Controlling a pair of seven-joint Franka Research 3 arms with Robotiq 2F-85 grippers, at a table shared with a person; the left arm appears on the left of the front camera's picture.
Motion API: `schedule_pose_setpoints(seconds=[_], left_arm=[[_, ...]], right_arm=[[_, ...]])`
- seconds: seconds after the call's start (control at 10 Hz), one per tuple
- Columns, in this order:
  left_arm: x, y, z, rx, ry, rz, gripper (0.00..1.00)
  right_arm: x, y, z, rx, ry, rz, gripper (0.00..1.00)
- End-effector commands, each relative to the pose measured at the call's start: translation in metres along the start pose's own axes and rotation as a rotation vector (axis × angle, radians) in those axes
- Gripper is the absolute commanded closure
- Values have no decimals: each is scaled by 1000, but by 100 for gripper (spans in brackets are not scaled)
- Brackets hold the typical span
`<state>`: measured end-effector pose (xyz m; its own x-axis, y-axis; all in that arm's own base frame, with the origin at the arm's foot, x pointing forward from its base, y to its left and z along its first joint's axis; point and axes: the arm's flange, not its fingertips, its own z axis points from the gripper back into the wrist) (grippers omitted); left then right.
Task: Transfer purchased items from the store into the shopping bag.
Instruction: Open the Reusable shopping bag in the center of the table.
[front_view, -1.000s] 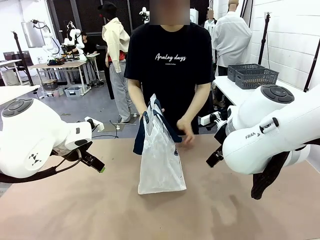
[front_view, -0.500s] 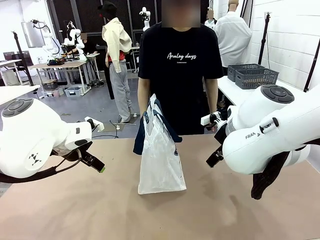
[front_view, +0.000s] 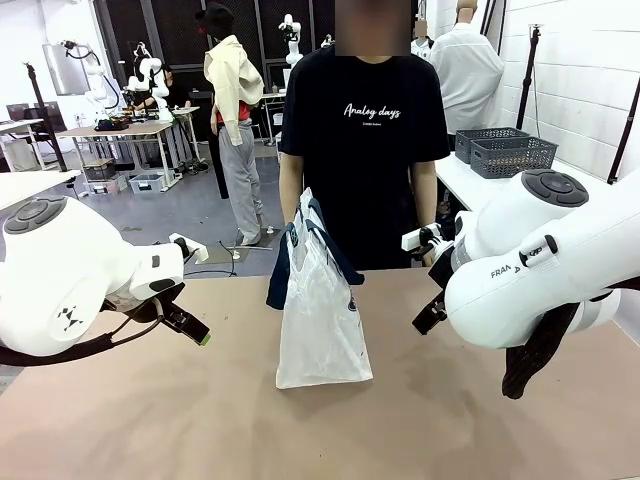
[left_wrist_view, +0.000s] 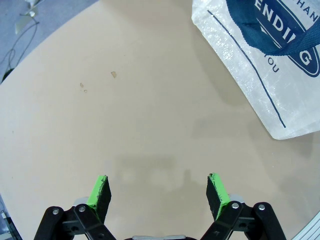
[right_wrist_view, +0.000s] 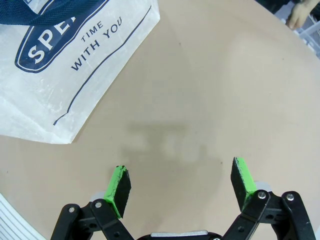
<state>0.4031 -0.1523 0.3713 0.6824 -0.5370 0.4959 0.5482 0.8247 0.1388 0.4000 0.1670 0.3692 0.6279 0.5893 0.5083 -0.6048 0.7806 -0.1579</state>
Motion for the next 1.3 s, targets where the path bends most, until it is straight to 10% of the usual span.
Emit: schedule_pose_setpoints(seconds=[0.0, 0.6, 1.2], left_arm=[[0, 1, 0, 1, 0, 2, 0], [11, -6, 20, -100, 60, -17, 0], [54, 6, 75, -234, 32, 66, 0]], right_arm=[[0, 0, 0, 0, 0, 0, 0], [0, 0, 0, 0, 0, 0, 0], [75, 4, 84, 97, 79, 71, 0]])
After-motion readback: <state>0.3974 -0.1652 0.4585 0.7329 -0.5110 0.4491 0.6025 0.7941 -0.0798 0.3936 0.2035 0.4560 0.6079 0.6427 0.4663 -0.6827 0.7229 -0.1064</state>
